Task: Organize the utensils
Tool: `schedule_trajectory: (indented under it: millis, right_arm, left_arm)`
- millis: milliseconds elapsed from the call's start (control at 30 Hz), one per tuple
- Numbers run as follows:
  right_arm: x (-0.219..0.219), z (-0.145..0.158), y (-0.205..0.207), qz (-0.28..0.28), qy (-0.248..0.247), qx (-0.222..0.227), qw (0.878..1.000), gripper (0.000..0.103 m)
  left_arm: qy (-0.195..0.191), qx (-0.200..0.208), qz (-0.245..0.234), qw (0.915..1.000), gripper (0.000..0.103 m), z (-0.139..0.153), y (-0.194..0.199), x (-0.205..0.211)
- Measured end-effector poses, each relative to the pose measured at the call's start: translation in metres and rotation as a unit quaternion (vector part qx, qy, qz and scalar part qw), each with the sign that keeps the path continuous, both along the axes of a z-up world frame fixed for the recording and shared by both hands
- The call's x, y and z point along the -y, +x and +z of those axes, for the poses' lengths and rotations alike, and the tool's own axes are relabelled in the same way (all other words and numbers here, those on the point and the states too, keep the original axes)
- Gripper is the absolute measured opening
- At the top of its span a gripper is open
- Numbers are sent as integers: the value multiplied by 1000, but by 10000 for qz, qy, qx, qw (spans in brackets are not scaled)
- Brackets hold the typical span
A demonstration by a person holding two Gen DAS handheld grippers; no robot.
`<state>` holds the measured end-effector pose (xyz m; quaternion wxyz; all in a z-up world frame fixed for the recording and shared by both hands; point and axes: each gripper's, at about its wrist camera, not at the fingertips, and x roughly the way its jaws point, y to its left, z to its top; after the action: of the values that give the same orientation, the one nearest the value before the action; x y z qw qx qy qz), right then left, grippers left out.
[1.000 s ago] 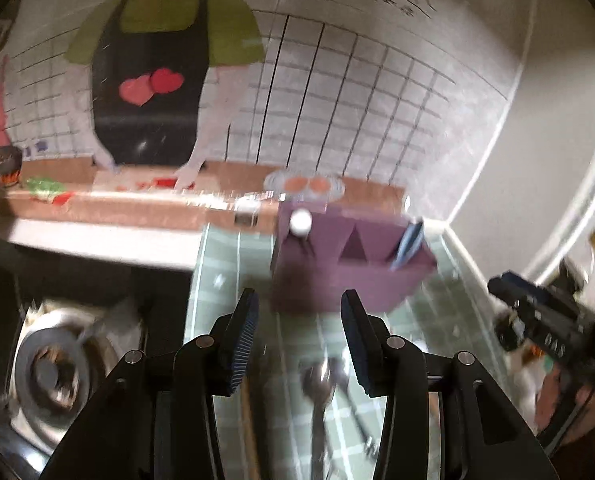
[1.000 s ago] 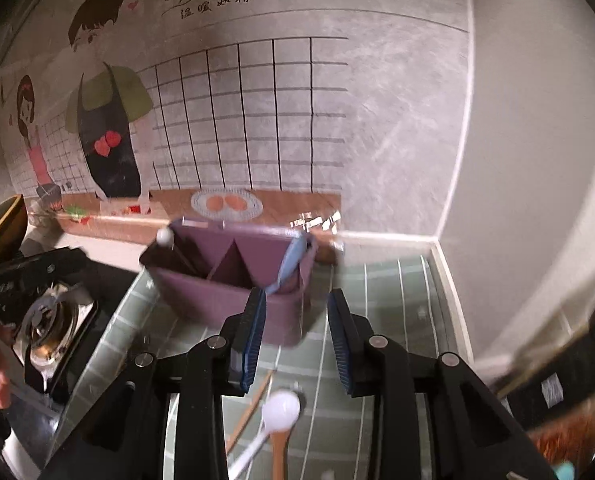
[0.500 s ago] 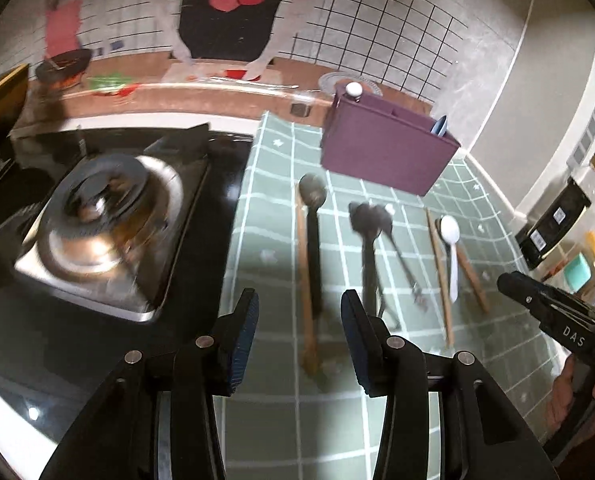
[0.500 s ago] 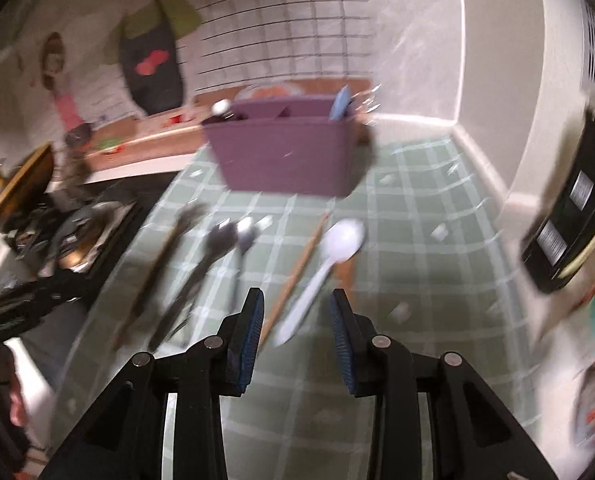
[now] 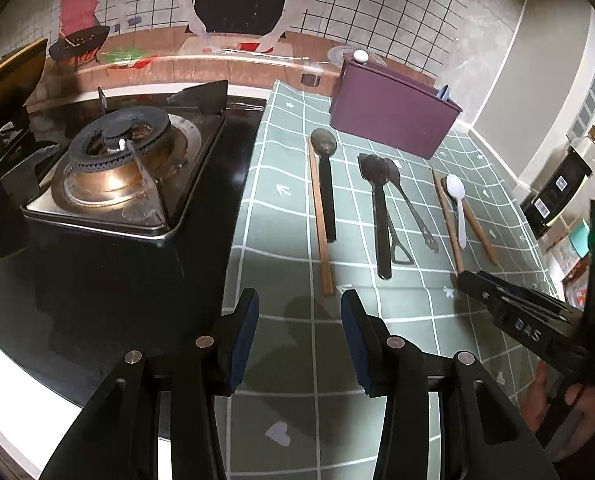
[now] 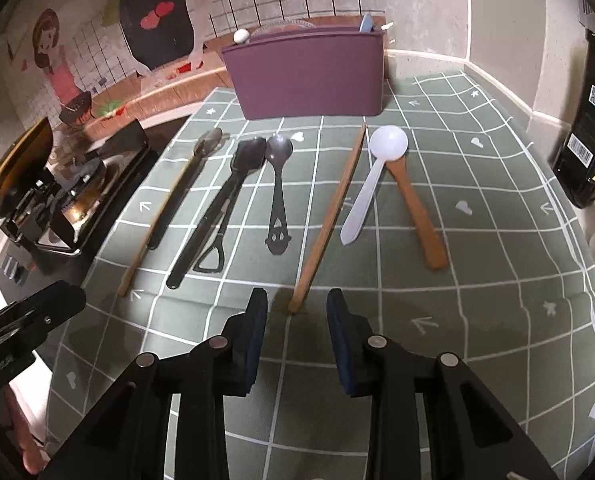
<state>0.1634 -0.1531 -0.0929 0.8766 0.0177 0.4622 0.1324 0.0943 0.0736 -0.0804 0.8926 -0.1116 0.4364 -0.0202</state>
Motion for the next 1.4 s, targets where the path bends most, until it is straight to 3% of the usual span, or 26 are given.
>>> schedule_trajectory:
  millis: [333, 500, 867, 933, 1000, 1300, 1400]
  right_arm:
    - [-8, -4, 20, -113, -120, 10, 9999, 19]
    - [-12, -5, 21, -38, -345, 67, 9994, 10]
    - [25, 20, 7, -145, -30, 182, 9997, 6]
    - [31, 26, 6, -183, 21, 211, 9996, 6]
    - [37, 31, 4, -208, 75, 226, 9995, 6]
    - [45, 25, -1, -154, 110, 80, 9998, 6]
    - [47, 19, -1, -136, 145, 4, 9998, 6]
  left_arm:
    - [1, -6, -119, 9999, 44, 1, 1, 4]
    - [10, -62, -140, 9999, 44, -2, 3, 3]
    - [103, -77, -362, 9993, 43, -8, 20, 16]
    - [40, -116, -293, 9995, 40, -11, 24, 15]
    - [55, -154, -245, 9996, 28, -13, 28, 17]
    - [292, -307, -165, 9990, 25, -21, 42, 29]
    - [419, -322, -166, 9985, 19, -23, 45, 34]
